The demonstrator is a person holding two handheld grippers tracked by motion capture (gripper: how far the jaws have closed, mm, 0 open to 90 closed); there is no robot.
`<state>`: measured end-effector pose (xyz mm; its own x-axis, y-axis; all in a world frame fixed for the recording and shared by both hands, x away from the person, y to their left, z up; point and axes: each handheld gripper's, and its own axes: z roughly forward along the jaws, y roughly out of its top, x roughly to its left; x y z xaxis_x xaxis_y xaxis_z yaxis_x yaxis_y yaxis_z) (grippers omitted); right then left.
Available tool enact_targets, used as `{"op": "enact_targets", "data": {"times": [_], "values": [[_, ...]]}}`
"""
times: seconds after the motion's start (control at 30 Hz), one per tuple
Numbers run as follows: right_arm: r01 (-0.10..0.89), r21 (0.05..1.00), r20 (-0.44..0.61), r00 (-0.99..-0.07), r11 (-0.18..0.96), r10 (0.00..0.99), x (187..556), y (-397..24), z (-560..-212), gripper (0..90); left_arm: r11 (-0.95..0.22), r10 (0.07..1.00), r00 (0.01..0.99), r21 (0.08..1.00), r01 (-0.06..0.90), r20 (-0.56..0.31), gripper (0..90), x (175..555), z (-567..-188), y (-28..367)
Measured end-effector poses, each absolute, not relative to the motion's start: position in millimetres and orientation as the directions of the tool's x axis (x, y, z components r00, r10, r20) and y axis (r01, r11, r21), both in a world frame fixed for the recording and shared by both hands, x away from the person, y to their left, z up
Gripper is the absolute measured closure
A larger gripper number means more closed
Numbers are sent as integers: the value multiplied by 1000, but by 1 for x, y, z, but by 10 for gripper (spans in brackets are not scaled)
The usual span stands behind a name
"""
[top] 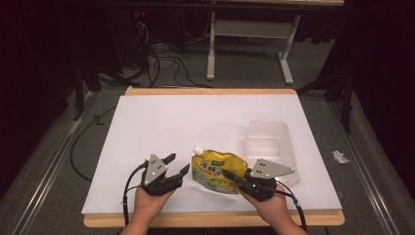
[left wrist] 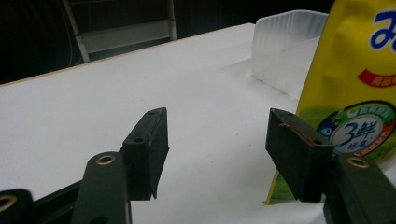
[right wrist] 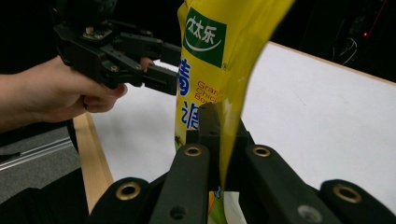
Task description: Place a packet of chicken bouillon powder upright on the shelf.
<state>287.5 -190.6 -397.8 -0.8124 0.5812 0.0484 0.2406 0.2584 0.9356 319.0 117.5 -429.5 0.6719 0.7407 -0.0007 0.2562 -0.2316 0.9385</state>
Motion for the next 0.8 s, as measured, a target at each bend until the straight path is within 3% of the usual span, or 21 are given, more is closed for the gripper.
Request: {"op": "enact_targets", "data": {"times": [0.8], "values": [[165, 962, 12, -823, 219, 567, 282, -216, -368, 900, -261, 734, 679, 928, 268, 10, 352, 319, -433, 114]]}}
